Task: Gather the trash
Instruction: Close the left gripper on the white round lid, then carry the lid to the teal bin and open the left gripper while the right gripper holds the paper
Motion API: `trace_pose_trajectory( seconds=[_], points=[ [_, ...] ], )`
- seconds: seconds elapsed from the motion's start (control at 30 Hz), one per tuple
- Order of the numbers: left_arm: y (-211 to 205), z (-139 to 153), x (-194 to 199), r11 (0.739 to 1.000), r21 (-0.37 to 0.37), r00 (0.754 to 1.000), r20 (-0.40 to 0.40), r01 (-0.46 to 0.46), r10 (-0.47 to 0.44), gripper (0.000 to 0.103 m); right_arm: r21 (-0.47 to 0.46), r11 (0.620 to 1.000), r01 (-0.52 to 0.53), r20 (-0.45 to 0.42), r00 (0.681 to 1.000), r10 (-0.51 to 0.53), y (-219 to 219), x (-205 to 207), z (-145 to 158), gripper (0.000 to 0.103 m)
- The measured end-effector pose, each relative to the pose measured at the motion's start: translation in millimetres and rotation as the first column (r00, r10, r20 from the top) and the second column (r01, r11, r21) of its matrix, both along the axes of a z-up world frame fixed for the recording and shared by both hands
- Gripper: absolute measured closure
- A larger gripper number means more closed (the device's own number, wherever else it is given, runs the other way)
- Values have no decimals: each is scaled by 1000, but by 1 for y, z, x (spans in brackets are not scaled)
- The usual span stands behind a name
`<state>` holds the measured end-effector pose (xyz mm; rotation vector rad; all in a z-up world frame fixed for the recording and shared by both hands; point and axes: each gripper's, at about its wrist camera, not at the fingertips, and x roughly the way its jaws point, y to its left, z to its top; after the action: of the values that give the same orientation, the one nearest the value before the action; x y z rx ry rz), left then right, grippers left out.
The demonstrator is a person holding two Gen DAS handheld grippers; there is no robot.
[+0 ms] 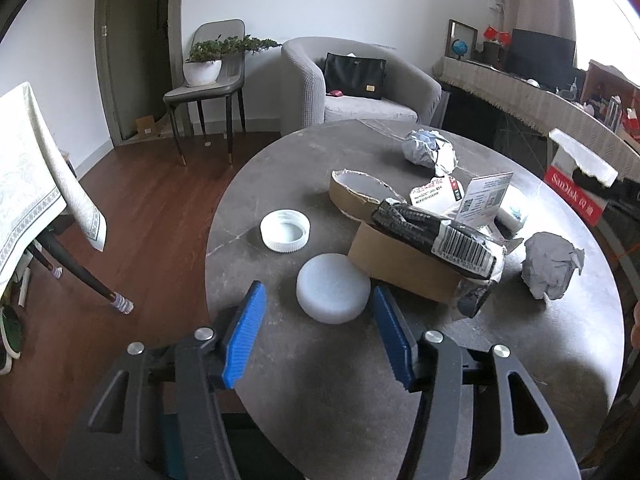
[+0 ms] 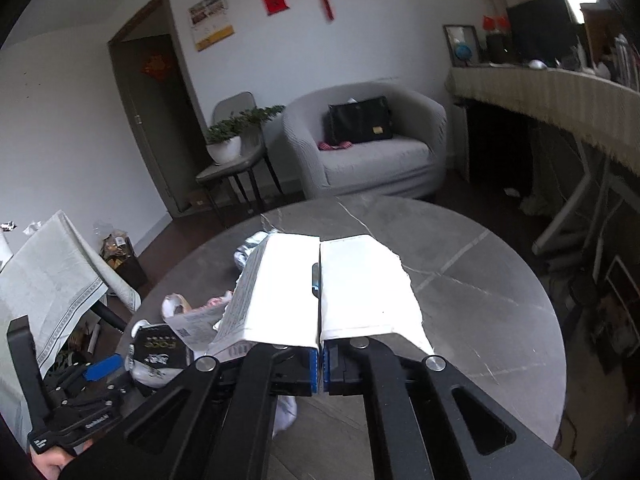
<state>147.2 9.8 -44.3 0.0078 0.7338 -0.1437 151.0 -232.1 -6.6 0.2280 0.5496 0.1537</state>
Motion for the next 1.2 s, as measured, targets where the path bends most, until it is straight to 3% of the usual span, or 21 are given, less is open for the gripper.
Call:
trace_pose_trajectory(
  seconds=[0.13, 0.4, 0.7, 0.93, 1.2],
  points=[
    [-2, 1, 2, 1000, 6, 1000, 9, 27, -27, 62, -4, 1000, -28, 10, 1000, 28, 7, 4, 1, 101],
    [7, 8, -9, 999, 28, 999, 38, 16, -17, 63, -21, 996, -86, 30, 996, 87, 39, 7, 5, 101],
    [42, 15, -27, 1000, -22, 1000, 22, -8, 8, 63, -63, 980, -189, 42, 981, 192, 91, -2, 9, 102],
    [76, 8, -45, 998, -45, 999, -28, -46, 45, 63, -80, 959, -273, 46, 960, 277, 136, -15, 12, 102],
    [126, -17, -63, 993, -43, 983, -149, -111, 103, 63, -175, 896, -408, 64, 903, 424, 199, -51, 16, 102]
  ],
)
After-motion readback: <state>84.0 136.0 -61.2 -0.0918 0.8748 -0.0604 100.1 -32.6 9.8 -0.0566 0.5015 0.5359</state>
